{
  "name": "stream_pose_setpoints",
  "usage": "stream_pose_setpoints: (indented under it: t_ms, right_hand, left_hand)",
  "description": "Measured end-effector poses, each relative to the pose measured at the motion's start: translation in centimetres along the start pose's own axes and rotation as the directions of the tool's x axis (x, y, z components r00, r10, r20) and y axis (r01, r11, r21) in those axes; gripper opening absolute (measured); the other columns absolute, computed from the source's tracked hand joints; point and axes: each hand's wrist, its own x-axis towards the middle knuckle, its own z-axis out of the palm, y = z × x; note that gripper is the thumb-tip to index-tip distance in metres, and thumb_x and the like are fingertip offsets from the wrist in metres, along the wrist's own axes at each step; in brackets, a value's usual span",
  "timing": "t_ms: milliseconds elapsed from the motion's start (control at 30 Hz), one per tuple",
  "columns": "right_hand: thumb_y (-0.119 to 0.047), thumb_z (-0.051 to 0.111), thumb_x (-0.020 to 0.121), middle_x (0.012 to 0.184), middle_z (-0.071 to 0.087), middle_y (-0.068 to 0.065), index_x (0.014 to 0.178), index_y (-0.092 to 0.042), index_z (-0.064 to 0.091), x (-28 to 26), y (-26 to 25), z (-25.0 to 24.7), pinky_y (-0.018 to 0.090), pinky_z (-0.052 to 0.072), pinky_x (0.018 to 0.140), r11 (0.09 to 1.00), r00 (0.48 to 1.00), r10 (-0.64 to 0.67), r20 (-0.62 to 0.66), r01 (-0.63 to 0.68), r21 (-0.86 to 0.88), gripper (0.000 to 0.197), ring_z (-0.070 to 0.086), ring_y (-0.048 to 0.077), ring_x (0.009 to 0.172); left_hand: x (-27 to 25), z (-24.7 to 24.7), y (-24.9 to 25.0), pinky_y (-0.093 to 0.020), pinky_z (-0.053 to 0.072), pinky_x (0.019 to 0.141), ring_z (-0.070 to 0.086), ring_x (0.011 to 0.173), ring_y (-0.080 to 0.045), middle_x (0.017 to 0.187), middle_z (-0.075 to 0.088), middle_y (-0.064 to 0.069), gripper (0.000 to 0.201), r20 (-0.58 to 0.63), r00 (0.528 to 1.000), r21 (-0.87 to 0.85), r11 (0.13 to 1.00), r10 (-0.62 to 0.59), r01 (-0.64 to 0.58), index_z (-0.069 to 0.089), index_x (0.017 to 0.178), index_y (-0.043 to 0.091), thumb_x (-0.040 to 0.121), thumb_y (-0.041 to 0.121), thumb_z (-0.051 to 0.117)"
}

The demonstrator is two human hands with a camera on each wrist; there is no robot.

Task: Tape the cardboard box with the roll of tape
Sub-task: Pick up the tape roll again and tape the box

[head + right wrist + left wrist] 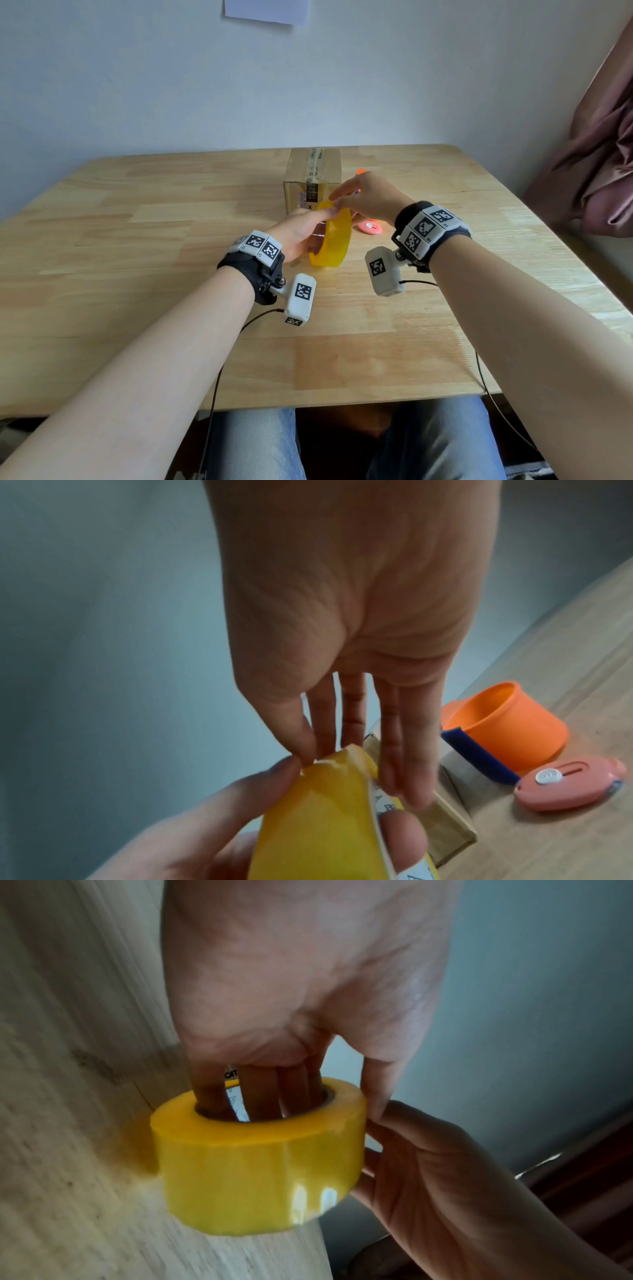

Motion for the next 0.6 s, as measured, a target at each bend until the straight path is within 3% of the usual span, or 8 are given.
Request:
stream_pose_setpoints:
  t_ms: [100, 200, 333, 467, 600]
  right_hand:
    - [-0.017, 0.064, 0.096, 0.089, 0.067, 0.004, 0.111, -0.015, 0.073, 0.27, -0.07, 0.01, 0.035, 0.066, 0.065, 0.998, 0.998, 0.052, 0.035, -0.051, -0.023, 0.018, 0.071, 0.017, 0.073]
    - [-0.017, 0.060, 0.098, 0.093, 0.070, 0.009, 0.113, -0.011, 0.069, 0.31, -0.15, -0.02, 0.039, 0.066, 0.068, 0.997, 0.995, 0.079, 0.058, -0.078, -0.021, 0.018, 0.073, 0.022, 0.078]
    - [-0.017, 0.060, 0.099, 0.088, 0.072, 0.011, 0.109, -0.010, 0.069, 0.23, -0.36, -0.27, 0.041, 0.066, 0.069, 0.994, 0.991, 0.108, 0.083, -0.107, -0.010, 0.015, 0.075, 0.023, 0.077]
    - [-0.019, 0.060, 0.100, 0.083, 0.070, 0.004, 0.103, -0.015, 0.068, 0.36, -0.43, -0.26, 0.032, 0.060, 0.058, 0.994, 0.992, 0.094, 0.085, -0.088, -0.071, 0.009, 0.072, 0.015, 0.071]
    - [-0.025, 0.058, 0.102, 0.079, 0.064, -0.002, 0.102, -0.019, 0.065, 0.31, -0.33, -0.07, 0.024, 0.048, 0.054, 0.986, 0.996, 0.065, 0.066, -0.054, -0.158, 0.008, 0.063, 0.007, 0.066]
  left_hand:
    - [-0.08, 0.02, 0.15, -0.043, 0.051, 0.085, 0.067, 0.104, -0.035, 0.131, 0.068, -0.026, 0.053, -0.036, 0.999, 0.014, 1.000, 0.009, -0.008, 0.066, 0.131, -0.003, 0.094, 0.033, 0.073]
    - [-0.08, -0.01, 0.06, -0.040, 0.051, 0.086, 0.069, 0.117, -0.040, 0.127, 0.071, -0.025, 0.051, -0.028, 1.000, 0.013, 1.000, 0.007, -0.007, 0.065, 0.131, -0.004, 0.092, 0.028, 0.074]
    - [-0.51, -0.04, 0.18, -0.029, 0.059, 0.071, 0.075, 0.106, -0.035, 0.113, 0.077, -0.022, 0.038, 0.020, 1.000, 0.002, 1.000, 0.018, -0.018, 0.070, 0.124, -0.003, 0.095, 0.022, 0.068]
    - [-0.62, -0.11, 0.17, -0.035, 0.059, 0.082, 0.077, 0.094, -0.030, 0.107, 0.080, -0.018, 0.030, 0.023, 0.999, 0.008, 0.999, 0.033, -0.033, 0.072, 0.117, 0.002, 0.094, 0.021, 0.067]
    - [-0.61, -0.21, 0.18, -0.035, 0.059, 0.080, 0.077, 0.084, -0.028, 0.099, 0.081, -0.015, 0.021, 0.018, 0.999, 0.003, 1.000, 0.028, -0.028, 0.073, 0.107, 0.005, 0.094, 0.020, 0.067]
